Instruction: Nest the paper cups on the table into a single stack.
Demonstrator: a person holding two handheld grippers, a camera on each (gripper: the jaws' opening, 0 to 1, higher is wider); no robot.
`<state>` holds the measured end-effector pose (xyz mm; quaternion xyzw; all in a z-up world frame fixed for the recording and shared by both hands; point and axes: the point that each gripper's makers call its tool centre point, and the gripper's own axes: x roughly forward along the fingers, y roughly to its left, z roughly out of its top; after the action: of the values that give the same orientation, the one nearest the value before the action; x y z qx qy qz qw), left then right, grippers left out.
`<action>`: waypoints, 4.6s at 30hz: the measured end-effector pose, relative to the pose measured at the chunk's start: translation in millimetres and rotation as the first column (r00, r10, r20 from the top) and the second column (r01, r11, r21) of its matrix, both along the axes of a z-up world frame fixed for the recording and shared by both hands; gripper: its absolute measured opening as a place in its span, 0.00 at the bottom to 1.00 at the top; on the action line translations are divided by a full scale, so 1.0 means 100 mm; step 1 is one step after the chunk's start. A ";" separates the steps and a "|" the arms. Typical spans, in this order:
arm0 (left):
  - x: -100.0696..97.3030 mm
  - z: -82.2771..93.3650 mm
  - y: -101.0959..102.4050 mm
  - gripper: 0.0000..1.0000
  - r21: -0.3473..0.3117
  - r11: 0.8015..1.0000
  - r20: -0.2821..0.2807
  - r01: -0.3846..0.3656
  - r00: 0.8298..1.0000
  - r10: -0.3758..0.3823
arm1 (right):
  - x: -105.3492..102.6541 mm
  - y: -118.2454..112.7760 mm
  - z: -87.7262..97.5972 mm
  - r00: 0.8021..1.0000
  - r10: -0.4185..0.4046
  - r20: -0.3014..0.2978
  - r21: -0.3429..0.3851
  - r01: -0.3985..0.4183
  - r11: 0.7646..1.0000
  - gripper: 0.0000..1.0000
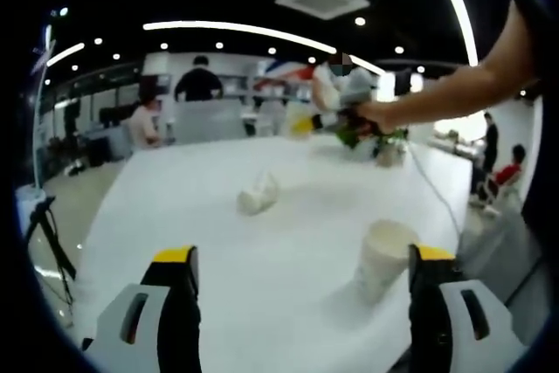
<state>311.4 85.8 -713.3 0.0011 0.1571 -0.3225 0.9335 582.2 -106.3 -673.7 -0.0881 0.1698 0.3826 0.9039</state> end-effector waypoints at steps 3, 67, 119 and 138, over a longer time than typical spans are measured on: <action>-0.01 0.02 -0.01 0.98 0.005 1.000 0.007 0.000 1.000 0.000 | -0.06 0.02 0.02 1.000 0.007 -0.002 0.004 -0.007 1.000 0.35; -0.13 0.38 -0.17 0.96 0.026 0.997 0.043 0.074 0.996 -0.075 | -1.41 0.42 0.23 0.987 0.152 -0.051 0.015 -0.152 0.988 0.35; -0.07 0.67 -0.58 0.91 -0.005 0.995 0.104 0.103 0.989 -0.102 | -2.46 0.71 -0.02 0.954 0.278 -0.111 0.009 -0.279 0.960 0.36; 0.00 0.81 -0.93 0.79 -0.042 0.983 0.115 0.179 0.978 -0.174 | -2.89 0.85 -0.05 0.918 0.366 -0.154 0.006 -0.370 0.929 0.36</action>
<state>311.0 -7.5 -632.0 0.0085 0.0960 -0.4075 0.9081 293.6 -20.9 -678.5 -0.0992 0.2233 0.5492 0.7992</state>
